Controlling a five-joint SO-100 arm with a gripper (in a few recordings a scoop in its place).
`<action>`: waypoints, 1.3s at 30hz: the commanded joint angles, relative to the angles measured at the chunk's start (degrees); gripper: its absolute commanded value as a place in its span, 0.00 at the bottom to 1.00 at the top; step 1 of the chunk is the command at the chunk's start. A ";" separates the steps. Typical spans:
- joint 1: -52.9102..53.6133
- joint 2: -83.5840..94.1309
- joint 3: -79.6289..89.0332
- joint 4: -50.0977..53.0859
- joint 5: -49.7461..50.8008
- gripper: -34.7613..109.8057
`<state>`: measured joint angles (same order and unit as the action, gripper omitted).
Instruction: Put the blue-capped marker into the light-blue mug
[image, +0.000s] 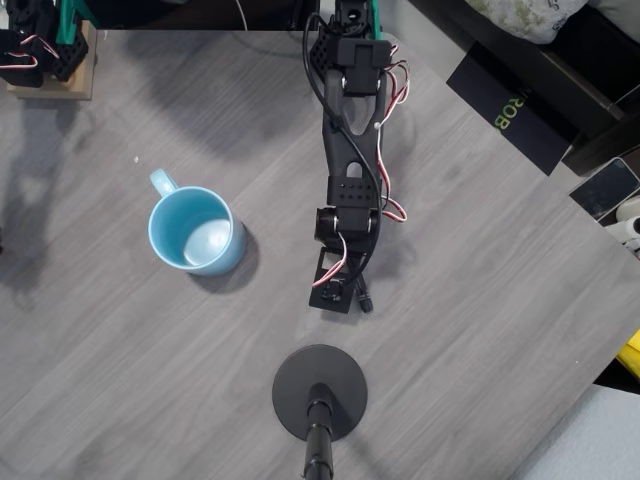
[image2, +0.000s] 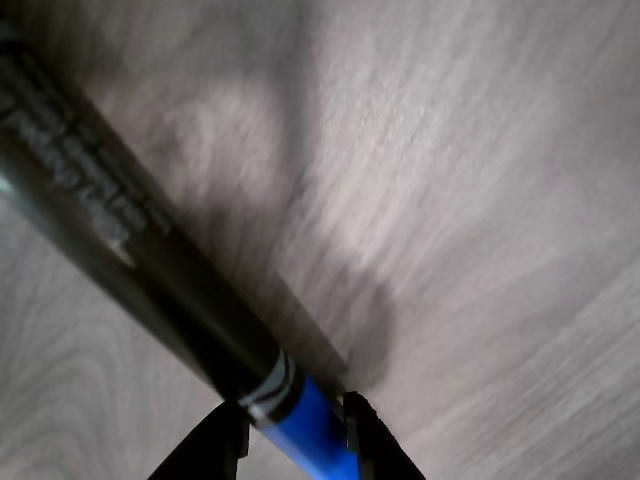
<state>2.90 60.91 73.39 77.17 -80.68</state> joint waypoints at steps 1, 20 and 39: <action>-0.44 -0.18 -2.72 -0.26 -0.35 0.34; -0.79 0.70 -3.52 -1.14 -0.44 0.24; -3.52 28.04 -4.66 3.08 17.31 0.24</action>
<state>-0.44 82.27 71.37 79.72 -66.62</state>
